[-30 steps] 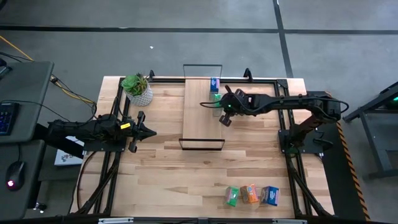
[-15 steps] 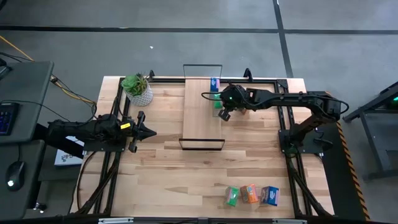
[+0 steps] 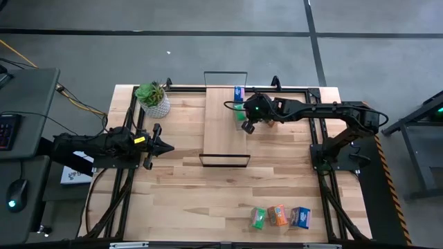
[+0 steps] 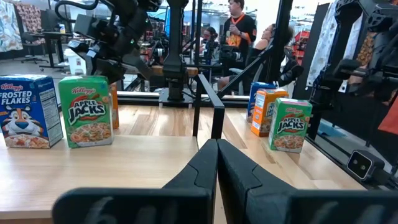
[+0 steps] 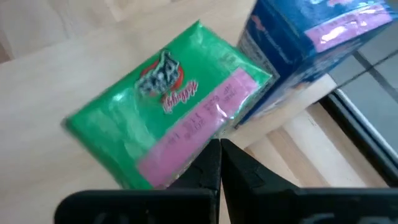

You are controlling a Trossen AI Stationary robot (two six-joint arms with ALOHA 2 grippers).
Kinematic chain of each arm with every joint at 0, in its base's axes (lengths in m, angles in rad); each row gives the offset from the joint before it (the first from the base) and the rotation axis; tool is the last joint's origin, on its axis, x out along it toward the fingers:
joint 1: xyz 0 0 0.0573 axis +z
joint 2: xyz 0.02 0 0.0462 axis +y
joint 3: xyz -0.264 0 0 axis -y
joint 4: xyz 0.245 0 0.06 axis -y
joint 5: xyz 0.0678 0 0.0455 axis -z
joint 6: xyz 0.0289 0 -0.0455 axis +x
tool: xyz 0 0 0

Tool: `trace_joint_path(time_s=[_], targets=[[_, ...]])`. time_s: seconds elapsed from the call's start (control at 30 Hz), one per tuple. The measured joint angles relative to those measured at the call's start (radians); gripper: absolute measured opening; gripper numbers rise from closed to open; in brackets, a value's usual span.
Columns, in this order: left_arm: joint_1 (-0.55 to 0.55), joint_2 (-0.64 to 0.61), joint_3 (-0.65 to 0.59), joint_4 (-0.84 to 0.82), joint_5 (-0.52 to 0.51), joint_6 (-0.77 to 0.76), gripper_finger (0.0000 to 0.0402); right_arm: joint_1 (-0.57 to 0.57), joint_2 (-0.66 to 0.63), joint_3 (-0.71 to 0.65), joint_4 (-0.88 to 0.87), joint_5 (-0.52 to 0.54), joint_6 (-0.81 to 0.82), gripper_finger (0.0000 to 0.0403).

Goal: Stack cereal on shelf
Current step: Put the top green cereal box on the shelf

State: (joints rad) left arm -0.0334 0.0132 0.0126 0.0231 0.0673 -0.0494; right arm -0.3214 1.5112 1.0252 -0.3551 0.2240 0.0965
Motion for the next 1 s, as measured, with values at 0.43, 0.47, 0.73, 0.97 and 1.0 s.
trace_joint_path(time_s=[0.43, 0.47, 0.73, 0.97, 1.0], targets=[[0.0, 0.0, 0.0, 0.0, 0.0, 0.0, 0.0003, -0.004, 0.001, 0.0, -0.129, -0.073, 0.086, 0.0], [0.0, 0.0, 0.0, 0.0, 0.0, 0.0, 0.0003, -0.002, 0.001, 0.0, -0.124, -0.08, 0.088, 0.0], [0.0, 0.0, 0.0, 0.0, 0.0, 0.0, 0.0003, 0.003, 0.001, 0.0, -0.073, -0.11, 0.09, 0.0], [0.0, 0.0, 0.0, 0.0, 0.0, 0.0, 0.0003, 0.003, 0.002, 0.0, -0.048, -0.123, 0.088, 0.0], [0.0, 0.0, 0.0, 0.0, 0.0, 0.0, 0.0003, 0.003, 0.002, 0.0, -0.045, -0.123, 0.089, 0.0]])
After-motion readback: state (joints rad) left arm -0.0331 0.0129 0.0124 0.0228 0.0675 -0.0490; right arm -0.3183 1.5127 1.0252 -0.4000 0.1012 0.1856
